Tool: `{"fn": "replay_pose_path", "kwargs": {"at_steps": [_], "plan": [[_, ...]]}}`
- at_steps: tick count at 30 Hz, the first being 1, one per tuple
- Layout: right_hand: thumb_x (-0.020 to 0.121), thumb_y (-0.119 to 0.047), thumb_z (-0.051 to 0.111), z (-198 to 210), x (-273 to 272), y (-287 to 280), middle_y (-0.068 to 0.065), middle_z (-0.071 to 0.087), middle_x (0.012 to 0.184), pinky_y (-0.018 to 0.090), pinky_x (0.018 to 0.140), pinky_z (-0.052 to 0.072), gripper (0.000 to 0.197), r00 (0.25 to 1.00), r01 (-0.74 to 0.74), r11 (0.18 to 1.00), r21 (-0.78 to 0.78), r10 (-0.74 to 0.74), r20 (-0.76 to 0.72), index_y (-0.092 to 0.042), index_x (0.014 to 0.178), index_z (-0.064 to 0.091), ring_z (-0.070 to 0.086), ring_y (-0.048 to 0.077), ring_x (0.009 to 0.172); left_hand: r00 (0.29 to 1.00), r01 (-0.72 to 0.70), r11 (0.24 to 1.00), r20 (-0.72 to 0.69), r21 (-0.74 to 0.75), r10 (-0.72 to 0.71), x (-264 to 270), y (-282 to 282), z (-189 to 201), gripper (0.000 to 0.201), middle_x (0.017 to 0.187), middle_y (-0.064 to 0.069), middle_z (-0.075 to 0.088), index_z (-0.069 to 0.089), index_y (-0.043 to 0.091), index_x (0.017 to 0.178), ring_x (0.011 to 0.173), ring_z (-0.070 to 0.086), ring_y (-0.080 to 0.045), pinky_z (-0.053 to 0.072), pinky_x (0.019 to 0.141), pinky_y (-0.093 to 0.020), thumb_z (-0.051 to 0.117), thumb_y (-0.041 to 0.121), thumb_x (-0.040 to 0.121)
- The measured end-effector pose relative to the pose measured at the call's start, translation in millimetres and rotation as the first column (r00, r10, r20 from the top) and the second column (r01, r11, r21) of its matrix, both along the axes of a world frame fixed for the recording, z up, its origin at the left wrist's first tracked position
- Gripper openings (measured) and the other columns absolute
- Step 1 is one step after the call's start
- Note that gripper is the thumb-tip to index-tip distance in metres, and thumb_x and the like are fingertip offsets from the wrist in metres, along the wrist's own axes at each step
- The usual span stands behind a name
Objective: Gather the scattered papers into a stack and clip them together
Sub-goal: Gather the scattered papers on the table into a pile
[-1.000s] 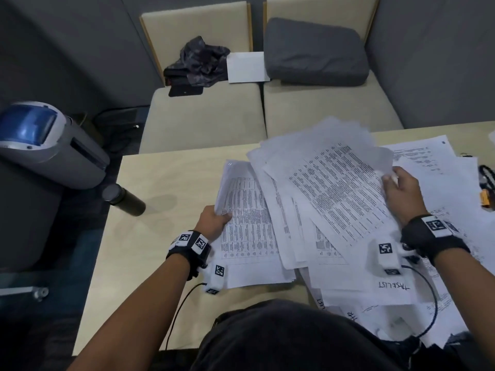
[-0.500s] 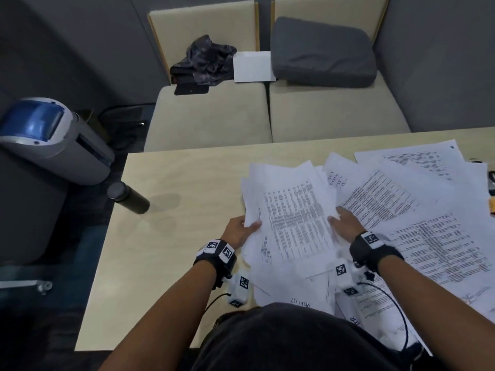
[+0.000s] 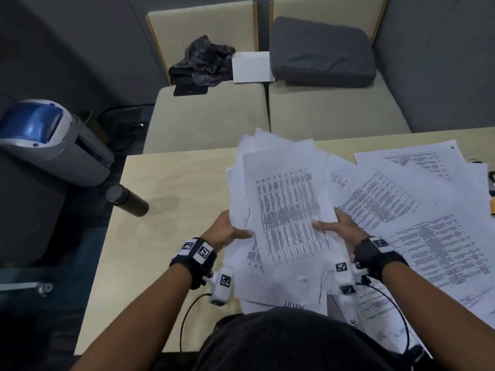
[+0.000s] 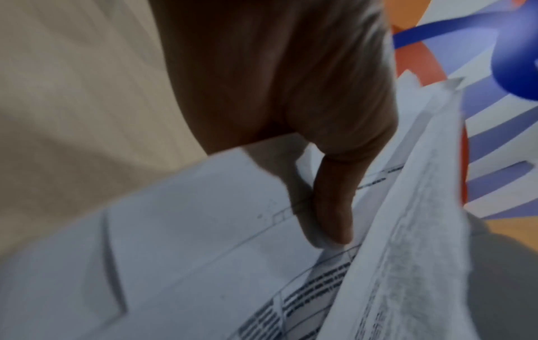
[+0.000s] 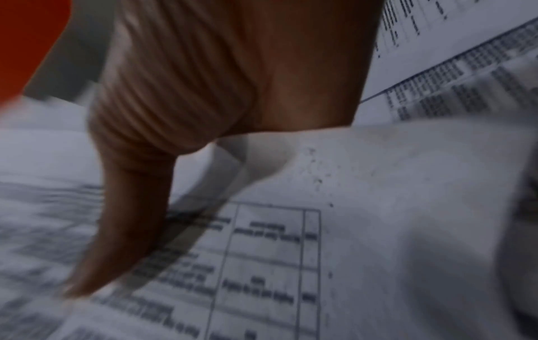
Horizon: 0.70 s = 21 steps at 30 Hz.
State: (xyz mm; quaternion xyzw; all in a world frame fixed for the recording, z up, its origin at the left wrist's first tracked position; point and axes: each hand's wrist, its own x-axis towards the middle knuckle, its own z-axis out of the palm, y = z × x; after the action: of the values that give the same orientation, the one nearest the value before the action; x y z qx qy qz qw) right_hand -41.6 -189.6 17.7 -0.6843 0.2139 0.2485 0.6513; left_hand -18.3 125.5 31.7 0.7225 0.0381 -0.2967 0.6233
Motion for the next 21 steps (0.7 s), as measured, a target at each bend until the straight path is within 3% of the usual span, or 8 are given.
{"fn": "replay_pose_path", "kwargs": {"at_steps": [3, 5, 9, 11, 13, 17, 19, 21], "plan": [[0.064, -0.021, 0.089, 24, 8, 6, -0.005, 0.061, 0.107, 0.021, 0.092, 0.044, 0.078, 0.999, 0.011, 0.988, 0.157, -0.017, 0.035, -0.009, 0.126, 0.044, 0.058, 0.015, 0.105, 0.999, -0.002, 0.998, 0.052, -0.07, 0.005, 5, 9, 24, 0.041, 0.107, -0.01, 0.074, 0.071, 0.013, 0.108, 0.1, 0.07, -0.026, 0.057, 0.085, -0.044, 0.077, -0.004, 0.071], [0.048, -0.028, 0.095, 35, 18, 12, -0.008, 0.067, 0.11, 0.02, 0.088, 0.051, 0.096, 0.994, -0.032, 0.992, 0.126, 0.019, 0.106, -0.011, 0.13, 0.048, 0.064, 0.006, 0.102, 0.994, -0.02, 0.996, 0.102, -0.09, 0.029, 7, 9, 36, 0.04, 0.109, -0.006, 0.073, 0.073, 0.021, 0.105, 0.102, 0.07, -0.023, 0.057, 0.086, -0.044, 0.079, 0.002, 0.07], [0.046, -0.035, 0.098, 49, 43, 32, -0.001, 0.071, 0.112, 0.038, 0.096, 0.053, 0.089, 0.971, 0.003, 0.998, -0.062, 0.012, 0.239, -0.015, 0.122, 0.057, 0.068, 0.015, 0.104, 0.968, -0.182, 0.977, 0.153, -0.107, 0.197, 9, 7, 56, 0.076, 0.113, 0.005, 0.065, 0.06, 0.02, 0.112, 0.101, 0.063, -0.01, 0.055, 0.085, -0.032, 0.09, 0.046, 0.048], [0.045, -0.044, 0.097, 61, 53, 44, 0.001, 0.07, 0.108, 0.039, 0.093, 0.055, 0.085, 0.948, 0.068, 0.992, -0.109, -0.03, 0.317, -0.013, 0.115, 0.058, 0.067, 0.017, 0.101, 0.933, -0.269, 0.95, 0.203, -0.159, 0.299, 13, 0, 72, 0.052, 0.093, 0.01, 0.068, 0.059, 0.021, 0.095, 0.088, 0.06, -0.011, 0.052, 0.079, -0.037, 0.085, 0.04, 0.054], [0.059, -0.028, 0.093, 82, 56, 57, -0.002, 0.066, 0.102, 0.034, 0.09, 0.054, 0.064, 0.923, 0.145, 0.985, -0.092, -0.101, 0.37, -0.01, 0.107, 0.056, 0.064, 0.013, 0.096, 0.88, -0.336, 0.921, 0.284, -0.197, 0.382, 21, -7, 91, 0.023, 0.08, 0.016, 0.07, 0.059, 0.024, 0.086, 0.083, 0.059, -0.014, 0.051, 0.076, -0.039, 0.073, 0.027, 0.067], [0.072, -0.015, 0.085, 108, 58, 69, -0.011, 0.054, 0.098, 0.017, 0.09, 0.044, 0.058, 0.841, 0.293, 0.954, 0.062, -0.288, 0.458, -0.011, 0.111, 0.043, 0.056, 0.009, 0.097, 0.823, -0.364, 0.868, 0.32, -0.337, 0.469, 26, 0, 108, 0.017, 0.093, -0.003, 0.067, 0.067, 0.028, 0.088, 0.093, 0.058, -0.021, 0.052, 0.083, -0.042, 0.068, 0.035, 0.072], [0.067, -0.02, 0.088, 102, 63, 69, -0.006, 0.063, 0.099, 0.017, 0.084, 0.051, 0.057, 0.849, 0.285, 0.952, 0.108, -0.303, 0.433, -0.012, 0.107, 0.049, 0.063, 0.005, 0.092, 0.885, -0.319, 0.938, 0.312, -0.131, 0.345, 24, 7, 105, 0.008, 0.087, -0.008, 0.057, 0.058, 0.023, 0.082, 0.076, 0.06, 0.002, 0.047, 0.079, -0.027, 0.058, 0.026, 0.09], [0.056, -0.037, 0.093, 93, 62, 70, 0.003, 0.071, 0.106, 0.036, 0.09, 0.056, 0.075, 0.868, 0.253, 0.967, 0.037, -0.244, 0.432, -0.007, 0.115, 0.057, 0.069, 0.017, 0.098, 0.901, -0.348, 0.936, 0.295, 0.056, 0.318, 24, 16, 90, 0.031, 0.074, 0.005, 0.05, 0.047, 0.023, 0.074, 0.053, 0.054, 0.014, 0.04, 0.064, -0.007, 0.04, 0.011, 0.102]]}}
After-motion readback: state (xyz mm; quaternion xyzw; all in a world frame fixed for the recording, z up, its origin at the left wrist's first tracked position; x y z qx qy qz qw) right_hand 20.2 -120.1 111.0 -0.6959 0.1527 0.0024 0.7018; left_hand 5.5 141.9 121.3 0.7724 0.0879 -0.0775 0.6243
